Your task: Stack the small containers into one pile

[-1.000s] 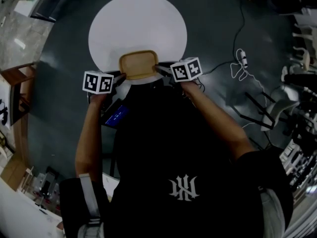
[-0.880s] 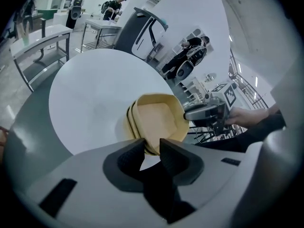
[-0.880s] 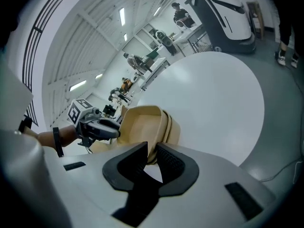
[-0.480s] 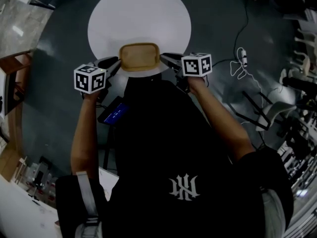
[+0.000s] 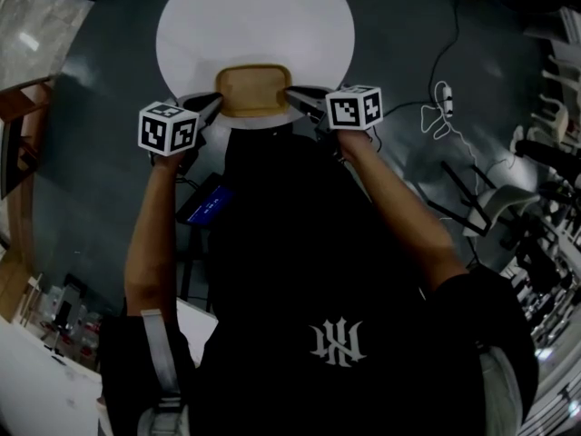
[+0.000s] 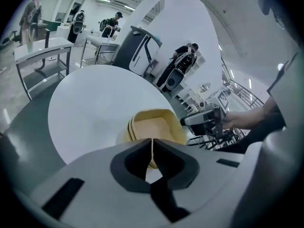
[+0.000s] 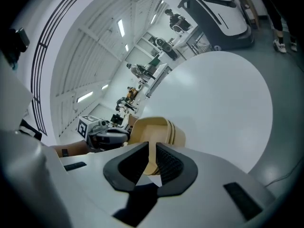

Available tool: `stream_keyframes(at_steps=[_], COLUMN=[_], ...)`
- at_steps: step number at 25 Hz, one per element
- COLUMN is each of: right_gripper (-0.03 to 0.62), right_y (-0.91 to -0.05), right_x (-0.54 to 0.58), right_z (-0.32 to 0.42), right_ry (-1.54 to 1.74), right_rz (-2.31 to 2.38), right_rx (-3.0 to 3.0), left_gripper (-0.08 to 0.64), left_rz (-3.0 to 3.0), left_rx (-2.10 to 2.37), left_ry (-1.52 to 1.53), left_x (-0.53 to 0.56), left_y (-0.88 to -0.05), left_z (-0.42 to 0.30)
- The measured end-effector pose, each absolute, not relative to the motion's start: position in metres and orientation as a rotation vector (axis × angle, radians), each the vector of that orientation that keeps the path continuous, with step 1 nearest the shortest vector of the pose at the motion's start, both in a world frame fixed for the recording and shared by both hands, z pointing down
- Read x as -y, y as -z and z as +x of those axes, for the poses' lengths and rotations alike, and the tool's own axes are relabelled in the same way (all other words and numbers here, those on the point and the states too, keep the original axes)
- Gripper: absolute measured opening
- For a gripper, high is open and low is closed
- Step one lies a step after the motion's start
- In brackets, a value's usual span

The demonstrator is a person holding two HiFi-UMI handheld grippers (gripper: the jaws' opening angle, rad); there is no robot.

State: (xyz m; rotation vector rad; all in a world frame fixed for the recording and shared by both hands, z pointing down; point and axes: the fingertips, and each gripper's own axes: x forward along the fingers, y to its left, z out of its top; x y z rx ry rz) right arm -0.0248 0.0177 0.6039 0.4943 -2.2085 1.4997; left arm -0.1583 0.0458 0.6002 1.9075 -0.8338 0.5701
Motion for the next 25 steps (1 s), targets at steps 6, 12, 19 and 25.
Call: stream_keyframes(at_steps=[6, 12, 19, 25], right_gripper=[0.069, 0.061, 0.058, 0.058], right_y=[-0.588, -0.468, -0.289, -0.194], right_x=[-0.002, 0.016, 0.003, -0.030], right_z=[-0.040, -0.076, -0.084, -0.054], right_ry=[-1.467, -1.534, -1.075, -0.842], right_rz=[0.449, 0.094, -0.398, -0.586], right_rx=[2.273, 2.694, 3.214, 3.413], left_gripper=[0.014, 0.003, 0.003, 0.003], left_rz=[1.931, 2.124, 2.406, 2.482], left_rx=[0.855, 0.925, 1.110, 1.130], left_ry=[-0.541, -0.315, -0.103, 0.310], left_x=[-0.032, 0.000, 0.017, -0.020], left_y=[-0.589, -0.501, -0.360, -0.257], left_z=[-0.171, -0.177, -0.193, -0.183])
